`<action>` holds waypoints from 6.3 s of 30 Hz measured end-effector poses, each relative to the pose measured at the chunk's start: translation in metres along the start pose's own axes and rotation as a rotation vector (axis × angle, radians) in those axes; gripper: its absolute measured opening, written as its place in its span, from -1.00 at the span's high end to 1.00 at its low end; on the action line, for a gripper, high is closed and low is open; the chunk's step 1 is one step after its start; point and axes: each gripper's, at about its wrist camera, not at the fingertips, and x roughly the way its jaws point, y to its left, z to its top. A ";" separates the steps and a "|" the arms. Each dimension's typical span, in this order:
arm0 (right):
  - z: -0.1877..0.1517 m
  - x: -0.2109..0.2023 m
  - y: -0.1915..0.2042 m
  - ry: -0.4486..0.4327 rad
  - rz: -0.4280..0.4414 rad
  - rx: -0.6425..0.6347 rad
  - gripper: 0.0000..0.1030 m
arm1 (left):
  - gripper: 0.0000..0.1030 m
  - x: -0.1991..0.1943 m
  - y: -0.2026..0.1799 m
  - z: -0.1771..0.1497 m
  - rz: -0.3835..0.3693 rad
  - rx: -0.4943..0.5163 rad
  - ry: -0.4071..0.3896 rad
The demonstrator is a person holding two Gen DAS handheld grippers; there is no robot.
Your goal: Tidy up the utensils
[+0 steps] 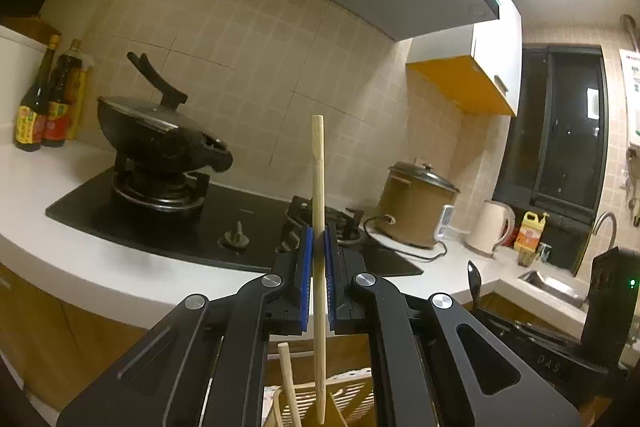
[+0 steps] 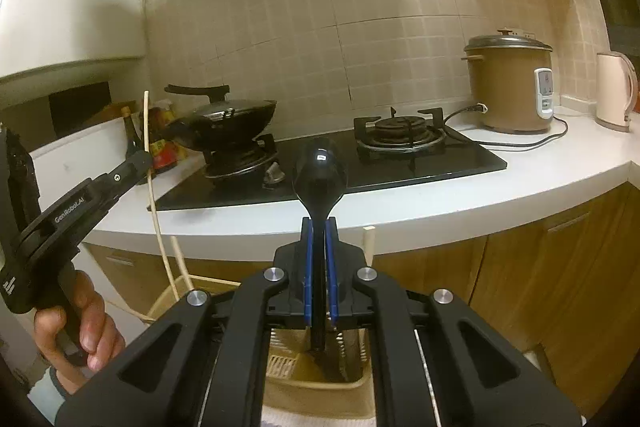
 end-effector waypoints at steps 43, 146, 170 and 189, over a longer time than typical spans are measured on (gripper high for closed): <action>-0.047 -0.139 0.028 -0.021 -0.004 -0.068 -0.18 | -0.39 -0.126 -0.033 -0.019 -0.034 0.108 0.109; -0.141 -0.124 0.022 0.038 -0.251 -0.065 -0.74 | -0.85 -0.120 -0.042 -0.152 0.356 0.215 0.310; -0.142 -0.124 0.024 0.036 -0.254 -0.071 -0.74 | -0.85 -0.120 -0.044 -0.151 0.359 0.224 0.312; -0.142 -0.124 0.024 0.037 -0.257 -0.070 -0.74 | -0.85 -0.123 -0.045 -0.149 0.355 0.241 0.292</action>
